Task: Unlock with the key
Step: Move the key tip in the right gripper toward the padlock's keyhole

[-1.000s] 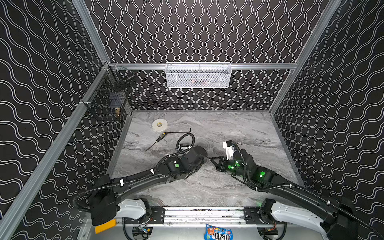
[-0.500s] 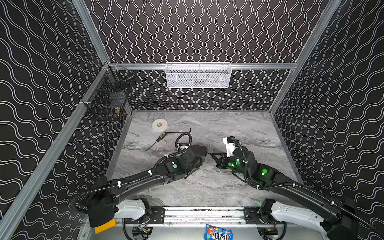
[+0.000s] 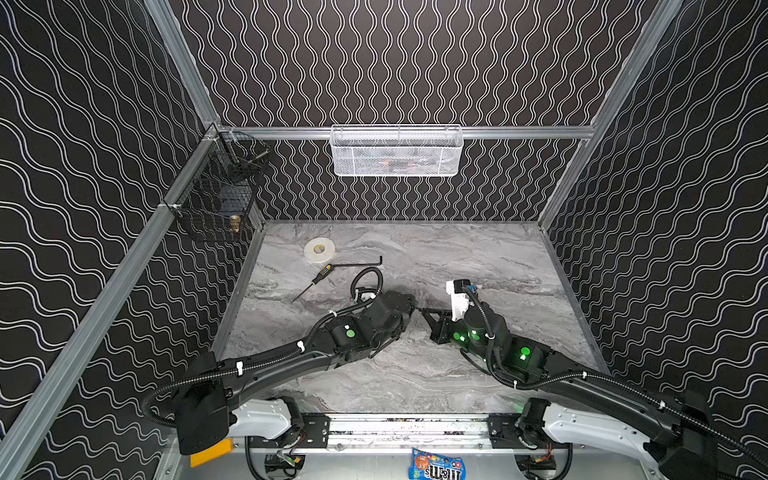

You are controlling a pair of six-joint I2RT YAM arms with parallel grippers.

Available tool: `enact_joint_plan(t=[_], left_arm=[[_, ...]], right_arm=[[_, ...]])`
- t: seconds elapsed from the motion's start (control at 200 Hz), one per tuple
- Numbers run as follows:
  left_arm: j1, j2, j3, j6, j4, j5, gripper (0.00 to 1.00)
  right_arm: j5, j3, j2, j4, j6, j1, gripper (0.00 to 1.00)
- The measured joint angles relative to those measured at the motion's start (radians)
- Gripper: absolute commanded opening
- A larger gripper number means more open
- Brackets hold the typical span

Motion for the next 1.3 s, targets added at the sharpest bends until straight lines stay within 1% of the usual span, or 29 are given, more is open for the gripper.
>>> enact_joint_plan(t=[0.275, 0.475, 0.821, 0.886, 0.986, 1.126, 1.201, 1.301], left_arm=[[0.001, 0.022, 0.027, 0.002, 0.017, 0.004, 0.00], [0.002, 0.030, 0.057, 0.018, -0.019, -0.005, 0.00], [0.000, 0.020, 0.072, 0.058, -0.035, -0.006, 0.00], [-0.001, 0.013, 0.073, 0.068, -0.035, -0.007, 0.00], [-0.003, 0.003, 0.076, 0.093, -0.048, -0.007, 0.00], [-0.004, -0.012, 0.083, 0.115, -0.053, -0.015, 0.00], [-0.004, -0.017, 0.084, 0.117, -0.048, -0.018, 0.00], [-0.005, -0.019, 0.084, 0.119, -0.036, -0.019, 0.00]], right_arm=[[0.031, -0.019, 0.023, 0.084, -0.031, 0.006, 0.00], [0.038, -0.019, 0.046, 0.127, -0.053, 0.006, 0.00], [0.031, -0.013, 0.022, 0.116, -0.069, 0.006, 0.00], [0.027, -0.016, 0.016, 0.117, -0.071, 0.006, 0.04], [0.010, -0.019, 0.004, 0.116, -0.072, 0.006, 0.14], [-0.053, -0.011, -0.024, 0.111, -0.078, 0.010, 0.28], [-0.074, 0.004, -0.034, 0.098, -0.078, 0.010, 0.31], [-0.118, 0.033, -0.042, 0.053, -0.072, -0.010, 0.32]])
